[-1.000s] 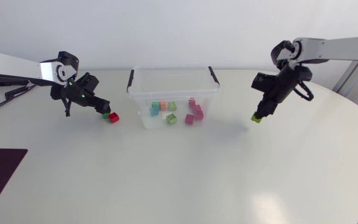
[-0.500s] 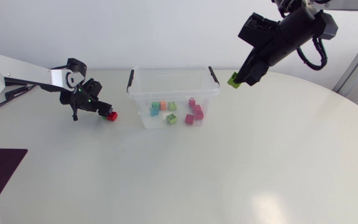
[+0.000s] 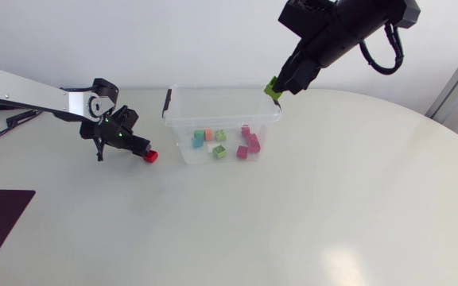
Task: Pick up the duplo bricks and place them in the container
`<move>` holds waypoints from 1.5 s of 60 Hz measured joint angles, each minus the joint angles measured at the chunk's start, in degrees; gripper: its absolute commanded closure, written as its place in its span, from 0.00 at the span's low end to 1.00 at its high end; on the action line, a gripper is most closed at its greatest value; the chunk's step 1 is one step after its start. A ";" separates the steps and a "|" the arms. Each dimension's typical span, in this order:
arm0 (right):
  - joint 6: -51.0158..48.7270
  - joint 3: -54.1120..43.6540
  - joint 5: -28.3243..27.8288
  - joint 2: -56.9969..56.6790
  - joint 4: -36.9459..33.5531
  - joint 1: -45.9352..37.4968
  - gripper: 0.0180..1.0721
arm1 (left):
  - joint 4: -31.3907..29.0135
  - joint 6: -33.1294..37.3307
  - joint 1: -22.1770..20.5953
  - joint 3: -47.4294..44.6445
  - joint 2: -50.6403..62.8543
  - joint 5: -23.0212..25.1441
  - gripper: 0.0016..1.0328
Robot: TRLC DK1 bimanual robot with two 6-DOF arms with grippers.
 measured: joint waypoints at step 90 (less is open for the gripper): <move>9.97 -13.27 4.52 -5.92 14.93 3.67 0.04 | -11.74 23.47 5.33 16.31 5.55 5.62 0.25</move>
